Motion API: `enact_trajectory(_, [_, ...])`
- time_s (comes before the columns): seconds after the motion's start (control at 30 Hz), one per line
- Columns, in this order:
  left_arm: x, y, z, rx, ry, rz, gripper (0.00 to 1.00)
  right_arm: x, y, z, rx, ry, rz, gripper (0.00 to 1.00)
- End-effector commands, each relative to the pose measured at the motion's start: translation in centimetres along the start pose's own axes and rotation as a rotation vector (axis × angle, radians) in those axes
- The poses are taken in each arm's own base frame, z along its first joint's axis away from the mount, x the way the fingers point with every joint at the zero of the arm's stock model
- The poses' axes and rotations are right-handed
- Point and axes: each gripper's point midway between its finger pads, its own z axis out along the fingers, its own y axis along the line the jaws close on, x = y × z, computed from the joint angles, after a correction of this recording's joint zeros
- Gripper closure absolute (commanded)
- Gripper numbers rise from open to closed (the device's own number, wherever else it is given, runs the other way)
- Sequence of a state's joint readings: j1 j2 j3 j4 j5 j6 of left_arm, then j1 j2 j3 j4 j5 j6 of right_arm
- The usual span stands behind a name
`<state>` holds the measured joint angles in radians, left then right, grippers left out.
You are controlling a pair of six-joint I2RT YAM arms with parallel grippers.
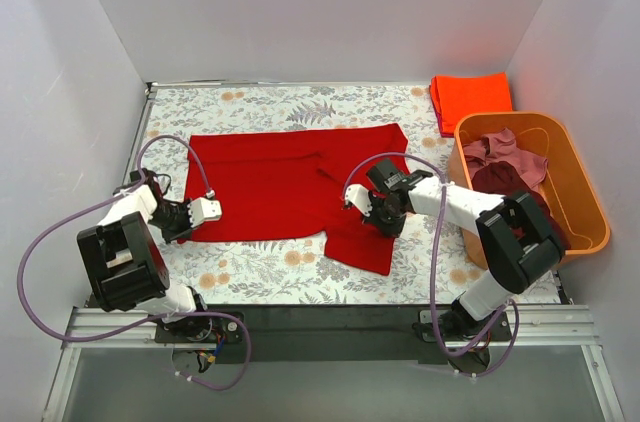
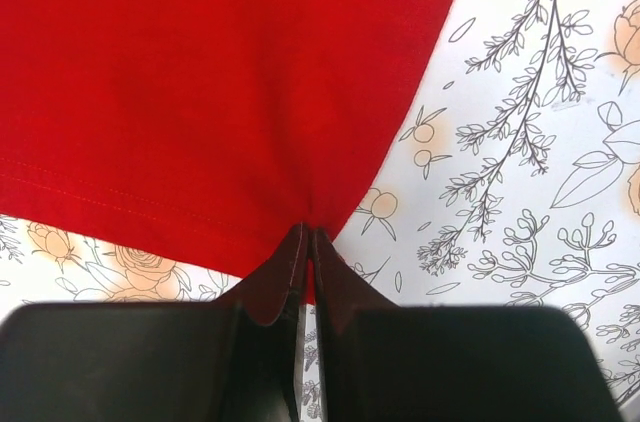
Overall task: Fold and stack the t-shirts
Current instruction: Fold the tshirt
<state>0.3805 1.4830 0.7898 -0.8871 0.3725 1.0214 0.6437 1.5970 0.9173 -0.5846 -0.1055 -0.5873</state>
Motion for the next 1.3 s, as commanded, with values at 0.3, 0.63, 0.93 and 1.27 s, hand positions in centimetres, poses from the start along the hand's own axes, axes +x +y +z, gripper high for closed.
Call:
enact_trajectory(0.3, [-0.8, -0.2, -2.9, 0.034, -0.049, -0.051, 1.00, 0.4, 1.4, -3.0, -0.016, -0.052, -0.049, 0.99])
enact_trajectory(0.63, [-2.7, 4.5, -4.7, -0.031, -0.146, -0.139, 1.00, -2.4, -3.2, -5.0, 0.030, -0.080, -0.066, 0.99])
enact_trajectory(0.93, [-3.9, 10.6, -5.6, -0.094, -0.233, -0.218, 1.00, -4.7, -8.1, -6.1, 0.076, -0.061, -0.139, 0.99])
enact_trajectory(1.27, [-4.6, 15.2, -4.8, -0.129, -0.276, -0.257, 1.00, -6.7, -13.1, -5.7, 0.095, -0.031, -0.196, 0.99])
